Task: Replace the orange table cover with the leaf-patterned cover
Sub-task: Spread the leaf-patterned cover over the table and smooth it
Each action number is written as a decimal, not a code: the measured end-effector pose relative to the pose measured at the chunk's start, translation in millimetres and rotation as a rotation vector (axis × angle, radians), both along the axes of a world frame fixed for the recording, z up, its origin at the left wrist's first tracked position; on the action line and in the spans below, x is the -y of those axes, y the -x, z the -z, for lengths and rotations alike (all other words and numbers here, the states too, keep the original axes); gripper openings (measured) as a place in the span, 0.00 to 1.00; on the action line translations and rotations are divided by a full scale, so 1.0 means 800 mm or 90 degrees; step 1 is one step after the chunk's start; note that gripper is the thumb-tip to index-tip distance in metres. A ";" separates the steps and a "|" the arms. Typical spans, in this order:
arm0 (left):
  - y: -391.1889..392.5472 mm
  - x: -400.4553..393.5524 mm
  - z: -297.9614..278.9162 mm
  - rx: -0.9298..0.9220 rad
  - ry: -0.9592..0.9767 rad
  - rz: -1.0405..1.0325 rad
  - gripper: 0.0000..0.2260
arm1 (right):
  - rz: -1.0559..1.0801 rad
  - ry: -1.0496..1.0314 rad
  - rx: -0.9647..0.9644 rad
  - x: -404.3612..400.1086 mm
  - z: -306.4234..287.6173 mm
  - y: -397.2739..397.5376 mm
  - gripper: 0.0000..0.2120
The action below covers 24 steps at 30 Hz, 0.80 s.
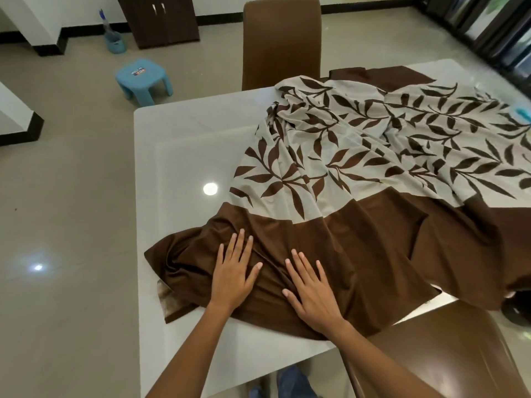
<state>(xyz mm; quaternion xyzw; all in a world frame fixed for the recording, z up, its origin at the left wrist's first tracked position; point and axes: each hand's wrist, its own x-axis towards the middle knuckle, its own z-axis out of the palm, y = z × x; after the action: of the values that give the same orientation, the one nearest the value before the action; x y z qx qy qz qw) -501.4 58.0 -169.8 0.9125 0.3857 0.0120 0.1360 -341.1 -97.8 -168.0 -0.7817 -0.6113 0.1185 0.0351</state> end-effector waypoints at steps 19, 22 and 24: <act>-0.094 0.219 -0.149 0.328 0.139 0.059 0.17 | 0.396 -0.345 -0.143 0.177 -0.158 -0.052 0.09; -0.121 0.273 -0.158 0.326 0.152 0.094 0.22 | 0.397 -0.307 -0.134 0.244 -0.176 -0.074 0.12; -0.146 0.317 -0.163 0.322 0.158 0.113 0.22 | 0.406 -0.306 -0.112 0.303 -0.183 -0.092 0.12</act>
<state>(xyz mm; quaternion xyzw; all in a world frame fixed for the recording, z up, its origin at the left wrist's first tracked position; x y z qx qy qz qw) -384.9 -195.5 -39.5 0.8870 0.2564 0.1800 0.3393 -267.4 -340.1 -21.5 -0.8884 -0.3434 0.0221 0.3037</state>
